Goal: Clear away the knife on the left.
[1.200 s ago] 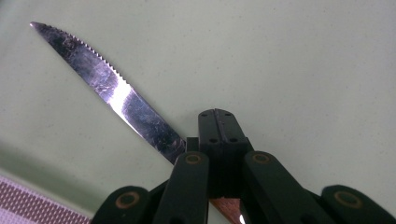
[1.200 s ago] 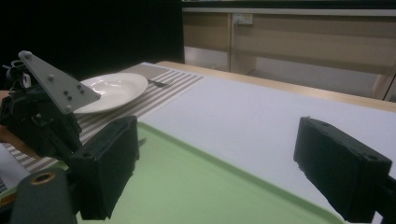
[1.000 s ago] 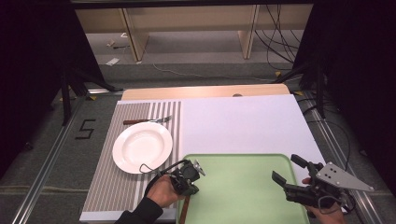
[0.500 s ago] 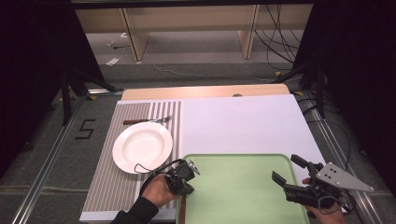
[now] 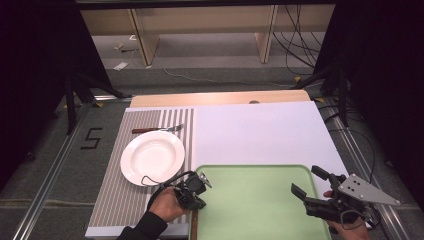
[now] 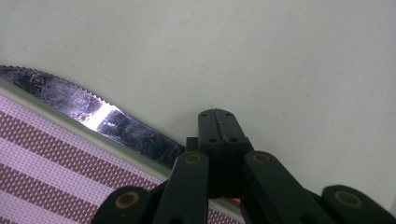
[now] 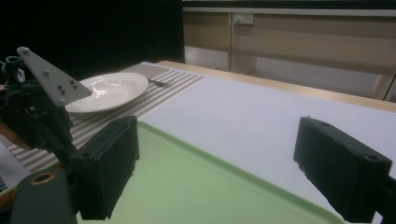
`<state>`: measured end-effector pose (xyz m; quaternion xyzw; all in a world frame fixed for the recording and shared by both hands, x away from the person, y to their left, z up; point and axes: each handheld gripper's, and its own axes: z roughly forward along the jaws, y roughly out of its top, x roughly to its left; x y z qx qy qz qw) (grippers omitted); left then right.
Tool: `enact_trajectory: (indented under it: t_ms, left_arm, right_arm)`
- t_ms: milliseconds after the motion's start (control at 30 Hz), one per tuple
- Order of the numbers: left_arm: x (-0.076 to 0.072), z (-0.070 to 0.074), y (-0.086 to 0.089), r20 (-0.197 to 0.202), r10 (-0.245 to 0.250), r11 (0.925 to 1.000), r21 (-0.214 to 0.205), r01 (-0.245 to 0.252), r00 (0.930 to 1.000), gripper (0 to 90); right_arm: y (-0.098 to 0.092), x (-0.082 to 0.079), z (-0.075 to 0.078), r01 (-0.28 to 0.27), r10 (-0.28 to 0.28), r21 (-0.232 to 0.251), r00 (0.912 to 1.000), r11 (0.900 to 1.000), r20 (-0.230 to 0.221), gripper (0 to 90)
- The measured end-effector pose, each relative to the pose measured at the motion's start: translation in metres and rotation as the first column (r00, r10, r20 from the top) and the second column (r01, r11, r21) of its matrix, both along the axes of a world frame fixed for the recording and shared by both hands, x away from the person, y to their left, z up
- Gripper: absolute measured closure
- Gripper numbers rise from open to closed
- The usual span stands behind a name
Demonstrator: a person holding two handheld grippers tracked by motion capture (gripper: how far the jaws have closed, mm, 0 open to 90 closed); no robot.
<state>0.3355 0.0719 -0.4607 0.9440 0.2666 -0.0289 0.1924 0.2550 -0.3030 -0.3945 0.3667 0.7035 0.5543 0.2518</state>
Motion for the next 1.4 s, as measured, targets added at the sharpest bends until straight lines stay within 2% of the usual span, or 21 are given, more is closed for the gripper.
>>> enact_trajectory:
  t_ms: [133,200,333,433,800,1033,1167,1200,1233,1300,1367,1400]
  left_arm:
    - [-0.001,0.001,0.000,0.000,0.003,0.9999,-0.014,-0.003,1.0000,79.0]
    - [-0.001,0.003,0.000,0.011,0.012,0.9996,-0.025,-0.011,0.9999,71.9]
    - [-0.001,0.004,0.001,0.000,0.026,0.9984,-0.051,-0.026,0.9997,57.8]
    - [-0.003,0.004,0.002,0.009,0.030,0.9976,-0.062,-0.030,0.9995,45.5]
    - [-0.007,0.011,0.002,0.056,0.042,0.9902,-0.135,-0.034,0.9975,36.2]
    - [-0.009,0.015,0.002,0.084,0.057,0.9878,-0.150,-0.044,0.9948,28.9]
    - [-0.011,0.019,0.005,0.106,0.068,0.9815,-0.186,-0.047,0.9920,26.1]
    - [-0.013,0.021,0.007,0.119,0.078,0.9756,-0.214,-0.051,0.9899,25.9]
    - [-0.013,0.021,0.007,0.119,0.078,0.9756,-0.214,-0.051,0.9899,25.4]
    - [-0.014,0.024,0.008,0.128,0.090,0.9686,-0.242,-0.057,0.9878,25.2]
    - [-0.015,0.027,0.010,0.148,0.093,0.9638,-0.262,-0.051,0.9846,24.3]
    - [-0.015,0.028,0.011,0.159,0.089,0.9637,-0.263,-0.044,0.9833,23.7]
  right_arm:
    - [0.000,0.000,0.000,0.001,-0.001,0.000,1.0000,1.0000,-0.002,15.1]
    - [0.000,0.000,0.000,0.001,-0.001,0.000,1.0000,1.0000,-0.002,15.0]
    - [0.000,0.000,0.000,0.000,0.000,-0.002,1.0000,1.0000,-0.001,15.1]
    - [0.000,0.000,0.000,0.000,0.000,-0.002,1.0000,1.0000,-0.001,15.1]
    - [0.000,0.000,0.000,-0.001,0.001,-0.002,1.0000,1.0000,-0.001,15.0]
    - [0.000,0.000,0.000,-0.004,0.004,-0.001,1.0000,1.0000,-0.002,15.1]
    - [0.000,0.000,0.000,-0.004,0.004,-0.001,1.0000,1.0000,-0.003,15.1]
    - [0.000,0.000,0.000,-0.003,0.003,-0.001,1.0000,1.0000,-0.003,15.1]
    - [0.000,0.000,0.000,-0.003,0.003,-0.001,1.0000,1.0000,-0.003,15.1]
    - [0.000,0.000,0.000,-0.003,0.003,-0.001,1.0000,1.0000,-0.003,15.1]
    - [0.000,0.000,0.000,-0.004,0.004,-0.001,1.0000,1.0000,-0.003,15.0]
    - [0.000,0.000,0.000,-0.004,0.004,-0.002,1.0000,1.0000,-0.002,15.1]
